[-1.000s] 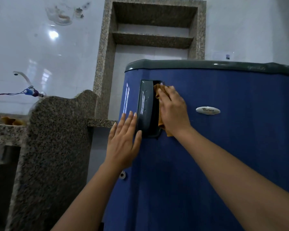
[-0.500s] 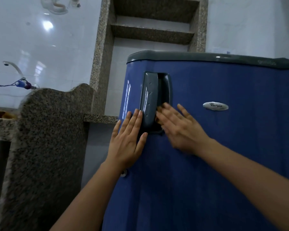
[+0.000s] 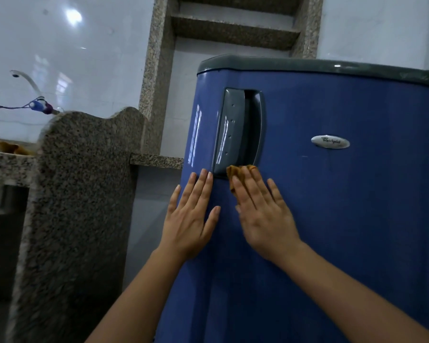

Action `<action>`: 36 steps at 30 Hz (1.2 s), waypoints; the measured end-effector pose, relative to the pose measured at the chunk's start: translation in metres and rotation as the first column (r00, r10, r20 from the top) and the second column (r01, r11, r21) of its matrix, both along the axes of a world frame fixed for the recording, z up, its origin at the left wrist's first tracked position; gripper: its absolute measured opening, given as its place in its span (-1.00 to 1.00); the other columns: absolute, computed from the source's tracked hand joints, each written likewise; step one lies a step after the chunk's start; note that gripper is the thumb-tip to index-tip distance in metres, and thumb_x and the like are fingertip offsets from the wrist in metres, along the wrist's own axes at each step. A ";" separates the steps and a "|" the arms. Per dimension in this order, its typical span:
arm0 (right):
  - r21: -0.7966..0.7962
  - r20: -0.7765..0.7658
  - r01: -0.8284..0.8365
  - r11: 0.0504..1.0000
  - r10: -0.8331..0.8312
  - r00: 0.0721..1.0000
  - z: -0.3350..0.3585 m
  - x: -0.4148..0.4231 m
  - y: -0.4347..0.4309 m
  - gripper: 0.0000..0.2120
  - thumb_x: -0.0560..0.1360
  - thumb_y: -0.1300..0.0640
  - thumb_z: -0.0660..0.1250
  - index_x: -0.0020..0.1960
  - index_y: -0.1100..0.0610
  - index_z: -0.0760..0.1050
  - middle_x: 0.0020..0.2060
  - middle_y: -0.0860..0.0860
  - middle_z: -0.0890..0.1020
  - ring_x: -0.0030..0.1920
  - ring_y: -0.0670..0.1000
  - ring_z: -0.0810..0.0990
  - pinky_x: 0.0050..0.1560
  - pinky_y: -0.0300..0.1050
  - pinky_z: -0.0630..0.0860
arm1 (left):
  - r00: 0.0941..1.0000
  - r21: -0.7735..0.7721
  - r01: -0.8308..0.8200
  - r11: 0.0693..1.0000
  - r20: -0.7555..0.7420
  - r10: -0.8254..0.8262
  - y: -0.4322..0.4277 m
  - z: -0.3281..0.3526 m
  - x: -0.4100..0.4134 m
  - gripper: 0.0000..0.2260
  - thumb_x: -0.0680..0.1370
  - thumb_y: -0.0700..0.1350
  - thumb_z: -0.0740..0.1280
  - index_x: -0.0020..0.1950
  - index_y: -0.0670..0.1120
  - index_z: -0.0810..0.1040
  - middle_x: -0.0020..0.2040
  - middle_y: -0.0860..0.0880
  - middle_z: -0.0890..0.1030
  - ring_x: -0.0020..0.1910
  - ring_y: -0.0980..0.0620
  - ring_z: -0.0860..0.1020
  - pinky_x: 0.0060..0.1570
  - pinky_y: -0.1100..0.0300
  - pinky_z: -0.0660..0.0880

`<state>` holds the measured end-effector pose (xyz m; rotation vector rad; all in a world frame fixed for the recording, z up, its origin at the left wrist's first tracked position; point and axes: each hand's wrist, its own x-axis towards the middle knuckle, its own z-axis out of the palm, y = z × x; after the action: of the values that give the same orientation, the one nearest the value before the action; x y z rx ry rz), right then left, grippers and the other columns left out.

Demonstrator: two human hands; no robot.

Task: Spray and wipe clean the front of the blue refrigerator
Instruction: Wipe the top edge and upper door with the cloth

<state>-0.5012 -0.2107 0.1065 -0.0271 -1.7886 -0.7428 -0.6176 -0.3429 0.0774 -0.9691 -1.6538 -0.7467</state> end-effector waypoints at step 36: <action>-0.130 -0.073 0.050 0.990 -0.059 0.996 0.044 0.051 0.057 -0.47 0.55 0.01 -0.02 0.50 0.09 0.07 0.49 0.07 0.13 0.49 0.05 0.07 0.44 0.15 -0.03 | 0.984 0.022 -0.123 0.992 -0.126 0.125 0.072 0.037 0.063 -0.46 0.59 0.13 -0.10 0.49 -0.13 0.14 0.49 -0.05 0.16 0.46 0.04 0.10 0.38 0.05 -0.05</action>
<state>-0.4498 -0.1541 0.1503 -0.1881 -1.7657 -0.6563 -0.5543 -0.2708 0.1147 -0.8770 -1.5799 -0.5997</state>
